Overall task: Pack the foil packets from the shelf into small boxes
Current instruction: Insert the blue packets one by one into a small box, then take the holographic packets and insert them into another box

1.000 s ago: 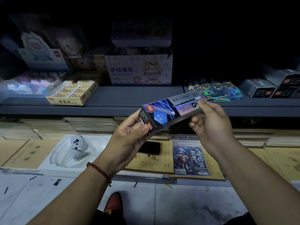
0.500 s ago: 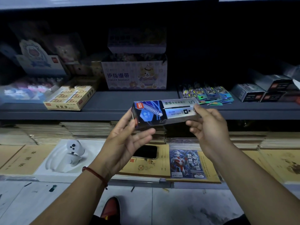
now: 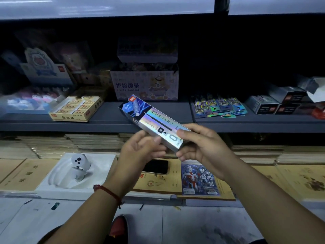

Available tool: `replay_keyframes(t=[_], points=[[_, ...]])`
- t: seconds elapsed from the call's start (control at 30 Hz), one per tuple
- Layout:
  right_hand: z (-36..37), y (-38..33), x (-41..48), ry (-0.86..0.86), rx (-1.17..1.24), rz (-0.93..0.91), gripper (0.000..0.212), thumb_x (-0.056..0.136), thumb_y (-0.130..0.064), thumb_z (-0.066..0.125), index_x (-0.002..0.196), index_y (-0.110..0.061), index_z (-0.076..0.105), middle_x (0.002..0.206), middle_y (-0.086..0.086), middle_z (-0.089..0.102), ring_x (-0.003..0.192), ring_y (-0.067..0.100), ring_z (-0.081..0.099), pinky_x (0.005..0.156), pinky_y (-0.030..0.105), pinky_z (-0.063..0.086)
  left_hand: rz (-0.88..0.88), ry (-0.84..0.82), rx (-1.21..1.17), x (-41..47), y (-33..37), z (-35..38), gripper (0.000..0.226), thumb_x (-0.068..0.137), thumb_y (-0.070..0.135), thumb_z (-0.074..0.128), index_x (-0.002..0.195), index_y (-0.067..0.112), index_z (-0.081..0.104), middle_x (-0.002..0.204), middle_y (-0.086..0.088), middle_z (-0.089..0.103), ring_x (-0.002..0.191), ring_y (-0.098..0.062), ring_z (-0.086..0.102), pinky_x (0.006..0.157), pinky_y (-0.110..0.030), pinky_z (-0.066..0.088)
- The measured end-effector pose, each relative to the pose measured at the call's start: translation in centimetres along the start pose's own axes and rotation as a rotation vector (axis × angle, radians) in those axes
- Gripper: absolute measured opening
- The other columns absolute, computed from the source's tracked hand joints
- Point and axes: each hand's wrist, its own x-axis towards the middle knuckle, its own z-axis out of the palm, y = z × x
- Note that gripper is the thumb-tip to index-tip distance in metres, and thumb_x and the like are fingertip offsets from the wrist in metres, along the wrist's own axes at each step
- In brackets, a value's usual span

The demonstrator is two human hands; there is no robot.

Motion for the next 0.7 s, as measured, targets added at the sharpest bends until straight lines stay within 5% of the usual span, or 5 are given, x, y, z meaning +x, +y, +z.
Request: replay_keyframes(t=[0.2,0.3,0.5,0.7], points=[[-0.9,-0.8,-1.0,0.175,0.174,-0.135,0.020,0.096,-0.018,0.069,0.111,-0.004,0.067,0.084,0.018,0.073,0.058,0.027,0.068,0.054,0.030,0.059,0.197,-0.009,0.127,-0.3,0.9,5.2,0.093,0.084,0.003,0.076,0.158,0.030,0.026,0.137,0.001,0.064,0.109,-0.025,0.073,0.093,-0.041,0.060],[-2.5,-1.7,-1.9,0.232,0.223,-0.178,0.016,0.098,-0.017,0.066,0.108,-0.004,0.066,0.090,0.016,0.073,0.060,0.025,0.067,0.055,0.030,0.058,0.262,-0.071,0.217,0.4,1.5,7.9,0.086,0.085,-0.001,0.077,0.156,0.027,0.036,0.135,0.004,0.066,0.115,-0.018,0.070,0.099,-0.038,0.057],[-6.7,-3.0,-3.2,0.432,0.229,-0.313,0.013,0.097,-0.019,0.068,0.098,-0.007,0.073,0.096,0.011,0.073,0.087,0.022,0.073,0.080,0.037,0.060,0.427,-0.088,0.437,2.4,2.3,13.8,0.068,0.083,0.016,0.082,0.144,0.028,0.055,0.156,0.014,0.037,0.120,-0.001,0.061,0.098,-0.016,0.051],[-11.1,-4.2,-3.7,0.690,0.088,-0.443,0.015,0.093,-0.030,0.074,0.105,-0.022,0.078,0.099,-0.008,0.079,0.098,0.010,0.073,0.091,0.037,0.059,0.423,-0.131,0.389,4.9,0.4,19.6,0.049,0.084,0.015,0.082,0.128,0.033,0.068,0.148,0.009,0.052,0.109,0.000,0.068,0.093,-0.020,0.056]])
